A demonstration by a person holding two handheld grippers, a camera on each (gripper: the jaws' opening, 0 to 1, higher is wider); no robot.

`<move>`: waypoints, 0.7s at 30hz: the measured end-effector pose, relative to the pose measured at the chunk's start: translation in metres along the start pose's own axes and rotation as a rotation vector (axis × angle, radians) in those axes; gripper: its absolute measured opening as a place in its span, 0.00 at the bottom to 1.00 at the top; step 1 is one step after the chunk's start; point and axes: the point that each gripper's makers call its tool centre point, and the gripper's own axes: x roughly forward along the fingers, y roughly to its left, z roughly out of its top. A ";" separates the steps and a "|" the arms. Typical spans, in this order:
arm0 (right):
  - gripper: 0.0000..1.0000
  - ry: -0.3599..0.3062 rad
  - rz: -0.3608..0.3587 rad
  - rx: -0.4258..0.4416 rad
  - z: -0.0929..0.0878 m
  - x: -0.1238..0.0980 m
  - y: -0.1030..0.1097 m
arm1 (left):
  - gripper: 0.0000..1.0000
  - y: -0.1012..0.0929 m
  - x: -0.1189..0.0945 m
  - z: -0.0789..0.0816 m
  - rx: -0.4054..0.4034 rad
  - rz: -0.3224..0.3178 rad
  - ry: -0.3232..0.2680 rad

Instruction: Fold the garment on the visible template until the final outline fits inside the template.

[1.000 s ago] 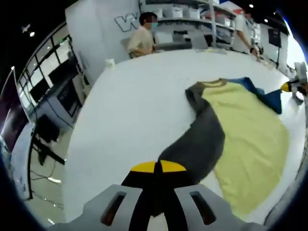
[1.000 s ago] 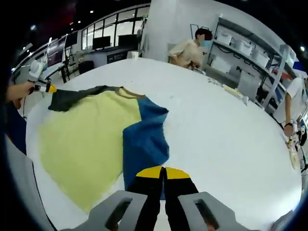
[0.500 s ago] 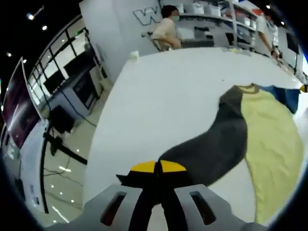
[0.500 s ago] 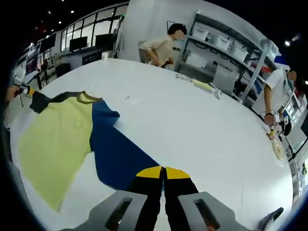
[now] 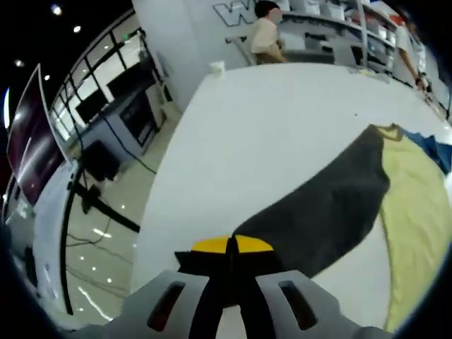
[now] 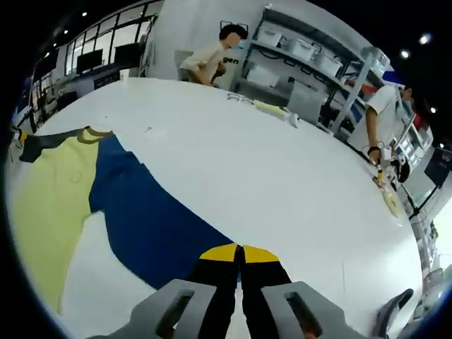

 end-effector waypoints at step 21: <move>0.00 -0.021 -0.190 -0.026 0.026 0.032 -0.022 | 0.00 0.016 0.036 0.009 -0.014 0.104 0.023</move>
